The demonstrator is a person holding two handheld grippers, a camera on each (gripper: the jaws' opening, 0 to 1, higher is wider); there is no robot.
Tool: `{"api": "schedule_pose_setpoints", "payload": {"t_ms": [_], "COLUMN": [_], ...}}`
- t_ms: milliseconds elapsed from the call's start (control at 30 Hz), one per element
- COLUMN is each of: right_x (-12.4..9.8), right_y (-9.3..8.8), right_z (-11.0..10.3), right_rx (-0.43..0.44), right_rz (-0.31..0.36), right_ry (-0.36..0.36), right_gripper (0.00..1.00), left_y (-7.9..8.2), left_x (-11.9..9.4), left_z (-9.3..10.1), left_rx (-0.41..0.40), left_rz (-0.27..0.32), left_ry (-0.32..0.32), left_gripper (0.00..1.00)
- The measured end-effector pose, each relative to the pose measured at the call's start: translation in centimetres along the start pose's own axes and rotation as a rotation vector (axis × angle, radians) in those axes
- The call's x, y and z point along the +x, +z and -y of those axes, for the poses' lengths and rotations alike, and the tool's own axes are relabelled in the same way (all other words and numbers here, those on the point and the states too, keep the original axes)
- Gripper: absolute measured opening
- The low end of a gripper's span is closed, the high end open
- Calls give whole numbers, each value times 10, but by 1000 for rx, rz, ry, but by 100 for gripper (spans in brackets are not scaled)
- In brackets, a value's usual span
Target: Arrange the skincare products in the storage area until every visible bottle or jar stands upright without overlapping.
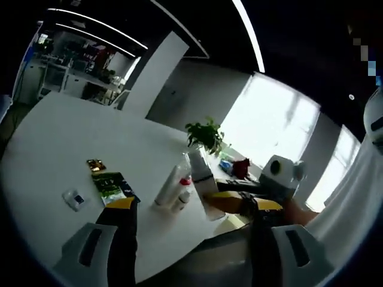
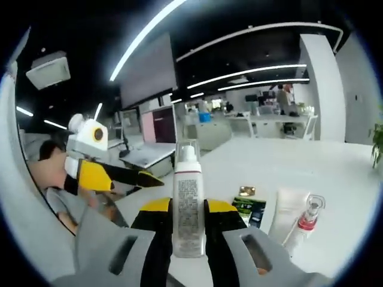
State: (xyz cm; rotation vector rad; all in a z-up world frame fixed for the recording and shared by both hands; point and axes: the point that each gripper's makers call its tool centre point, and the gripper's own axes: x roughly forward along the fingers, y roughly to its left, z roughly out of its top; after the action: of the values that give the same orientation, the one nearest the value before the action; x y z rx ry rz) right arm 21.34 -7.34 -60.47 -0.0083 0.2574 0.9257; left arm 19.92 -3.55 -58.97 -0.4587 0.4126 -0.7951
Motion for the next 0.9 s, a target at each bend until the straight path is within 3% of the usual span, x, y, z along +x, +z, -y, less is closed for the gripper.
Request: {"api": "schedule_pose_setpoints", "payload": {"t_ms": [167,567,800,900], "right_x": [5,6,7,7], "right_y": [0,3,3,3], "right_z": [-16,-40,-45,-46], "right_rx": [-17,-61,-90,-94], "right_rz": [-2,-1,-12,-13], "right_ry": [26,64,63,59], "right_gripper": [19,20,20,20], "left_y": [2,0,-1,-1], "left_x": [3,5,7,8], "left_z": [6,8,9,7], "left_rx": [-33,-44,-63,-62], "left_rz": [21,37,70,79], "left_ry": [-20,9,30,54], "left_gripper": [63,47,24,20]}}
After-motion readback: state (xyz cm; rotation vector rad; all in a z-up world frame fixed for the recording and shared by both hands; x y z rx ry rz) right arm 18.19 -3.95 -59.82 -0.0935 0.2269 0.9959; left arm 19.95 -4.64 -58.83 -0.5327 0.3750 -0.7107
